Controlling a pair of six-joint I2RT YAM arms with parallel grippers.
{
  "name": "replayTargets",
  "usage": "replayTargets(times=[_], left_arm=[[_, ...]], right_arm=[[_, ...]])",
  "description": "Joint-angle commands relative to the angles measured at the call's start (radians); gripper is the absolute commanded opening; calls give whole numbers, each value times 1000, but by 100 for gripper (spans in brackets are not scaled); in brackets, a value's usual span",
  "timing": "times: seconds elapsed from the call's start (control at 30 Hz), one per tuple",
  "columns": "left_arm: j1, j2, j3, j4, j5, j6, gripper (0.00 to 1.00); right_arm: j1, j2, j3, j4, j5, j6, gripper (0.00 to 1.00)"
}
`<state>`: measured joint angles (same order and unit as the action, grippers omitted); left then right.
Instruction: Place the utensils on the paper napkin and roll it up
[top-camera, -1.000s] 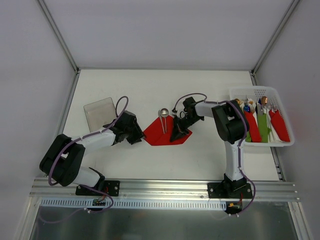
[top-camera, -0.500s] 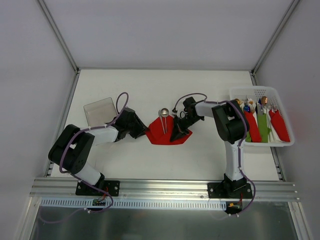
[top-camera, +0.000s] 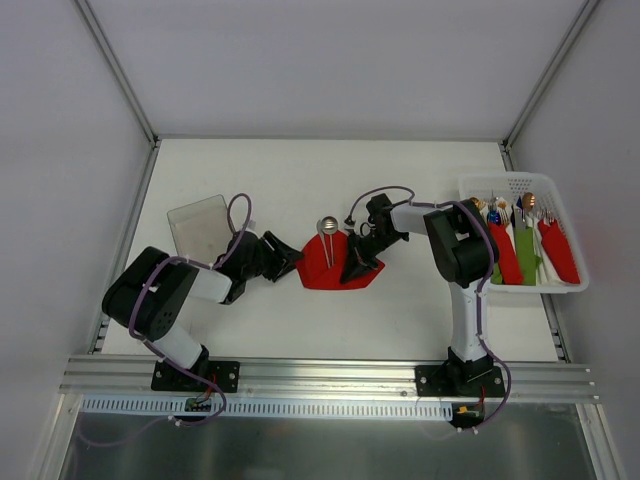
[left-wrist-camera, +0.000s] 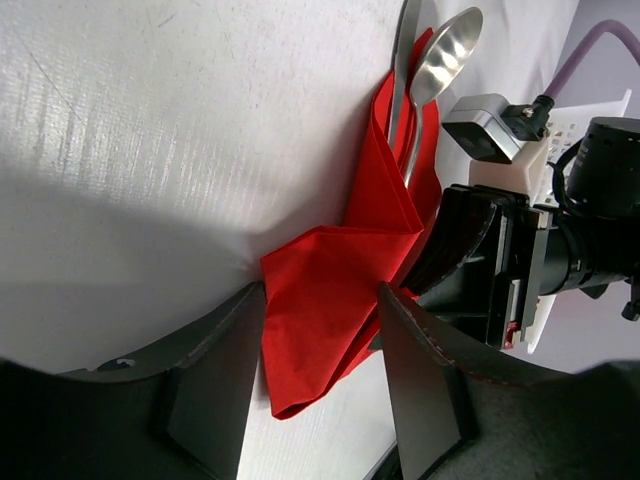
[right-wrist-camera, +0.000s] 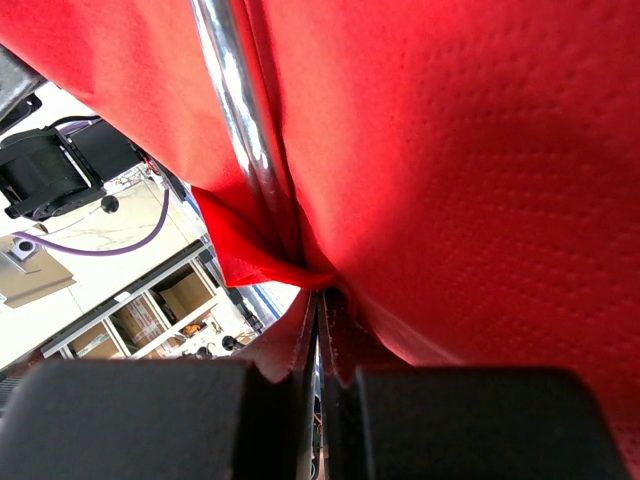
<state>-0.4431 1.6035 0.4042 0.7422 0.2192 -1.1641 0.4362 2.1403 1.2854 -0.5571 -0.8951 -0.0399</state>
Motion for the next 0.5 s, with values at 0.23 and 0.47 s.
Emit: replayTargets(times=[0.23,0.47], left_arm=[[64,96,-13,-11,9,44,58],[92,194,56,72,110,63,61]], right_arm=[[-14,32,9,-18,99,-26,2],[-19,36,9,-23,97,-29,2]])
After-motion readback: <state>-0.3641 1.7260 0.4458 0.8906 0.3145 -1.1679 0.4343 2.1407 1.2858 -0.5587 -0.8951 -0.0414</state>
